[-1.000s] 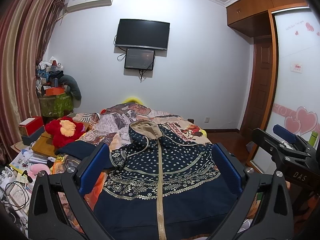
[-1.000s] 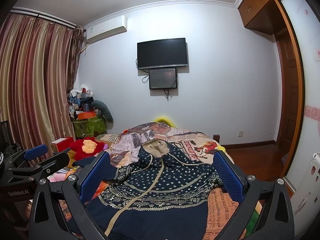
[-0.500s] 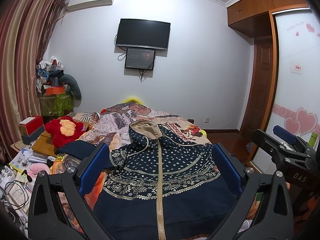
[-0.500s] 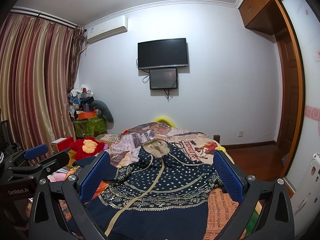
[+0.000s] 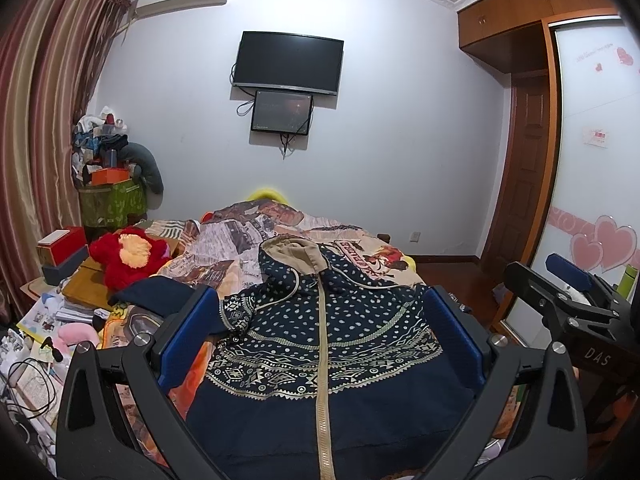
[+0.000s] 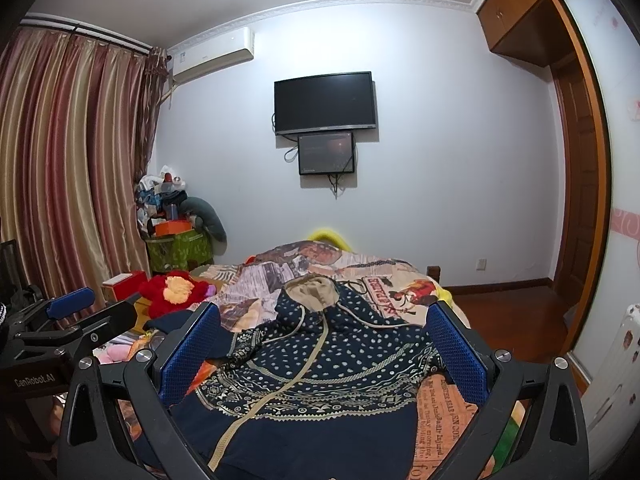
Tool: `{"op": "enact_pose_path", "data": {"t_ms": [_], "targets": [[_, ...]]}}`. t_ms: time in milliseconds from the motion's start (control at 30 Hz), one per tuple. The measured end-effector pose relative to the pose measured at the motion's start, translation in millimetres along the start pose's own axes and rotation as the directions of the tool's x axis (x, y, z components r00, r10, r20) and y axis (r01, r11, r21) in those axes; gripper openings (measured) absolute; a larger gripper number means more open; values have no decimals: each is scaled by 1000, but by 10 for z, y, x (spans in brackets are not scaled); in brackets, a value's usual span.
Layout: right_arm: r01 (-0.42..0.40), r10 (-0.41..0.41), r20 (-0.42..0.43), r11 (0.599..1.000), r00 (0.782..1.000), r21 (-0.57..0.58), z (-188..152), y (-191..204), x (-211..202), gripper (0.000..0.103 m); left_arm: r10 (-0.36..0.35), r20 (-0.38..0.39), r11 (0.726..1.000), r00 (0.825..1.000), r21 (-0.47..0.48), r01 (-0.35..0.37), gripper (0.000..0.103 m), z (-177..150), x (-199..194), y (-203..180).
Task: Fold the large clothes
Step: 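Grasp the navy jacket sleeve with the left gripper and lift it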
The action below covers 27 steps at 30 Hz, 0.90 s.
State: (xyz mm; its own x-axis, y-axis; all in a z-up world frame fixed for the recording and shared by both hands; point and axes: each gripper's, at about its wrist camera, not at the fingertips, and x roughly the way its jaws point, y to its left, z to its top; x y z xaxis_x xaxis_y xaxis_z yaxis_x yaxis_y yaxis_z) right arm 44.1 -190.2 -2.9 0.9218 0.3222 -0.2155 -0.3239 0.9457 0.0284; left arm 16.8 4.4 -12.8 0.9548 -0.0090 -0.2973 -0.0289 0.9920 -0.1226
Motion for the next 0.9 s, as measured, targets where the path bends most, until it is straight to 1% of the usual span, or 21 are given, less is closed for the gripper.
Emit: {"op": "enact_pose_path", "data": {"t_ms": [200,433,533,633,700,767,833,900], "targets": [[-2,2,-31,1000,1000,-11,22,43,221,103,29,-7,1000,1000,-7,-29,103,75,186,159],[-16,15,-54,1000,998,-19,120,34,731,103,121,-29,992,992,-22,-122,103,248,624,582],[-26,24,-77,999,997,-21,195,23,1072,103,167,-46,985,985,-30,-168,103,336,861,842],[-22,19,-120,999,993,-30,254,35,1437,103,226,-85,973,970,-35,-230,103,405,1166,1150],[-35,27,-155,998,987,-47,282,62,1737,103,248,-138,966,959,-38,-256,103,420,1412,1362],[-38,25,-190,997,982,-62,270,74,1998,103,257,-204,960,945,-57,-273,103,410,1689,1603],[-46,29,-228,996,973,-71,242,89,2293,103,251,-273,955,929,-88,-284,103,361,1937,1842],[-71,48,-274,995,961,-74,208,113,2552,103,246,-346,945,906,-121,-303,103,274,2175,2073]]}}
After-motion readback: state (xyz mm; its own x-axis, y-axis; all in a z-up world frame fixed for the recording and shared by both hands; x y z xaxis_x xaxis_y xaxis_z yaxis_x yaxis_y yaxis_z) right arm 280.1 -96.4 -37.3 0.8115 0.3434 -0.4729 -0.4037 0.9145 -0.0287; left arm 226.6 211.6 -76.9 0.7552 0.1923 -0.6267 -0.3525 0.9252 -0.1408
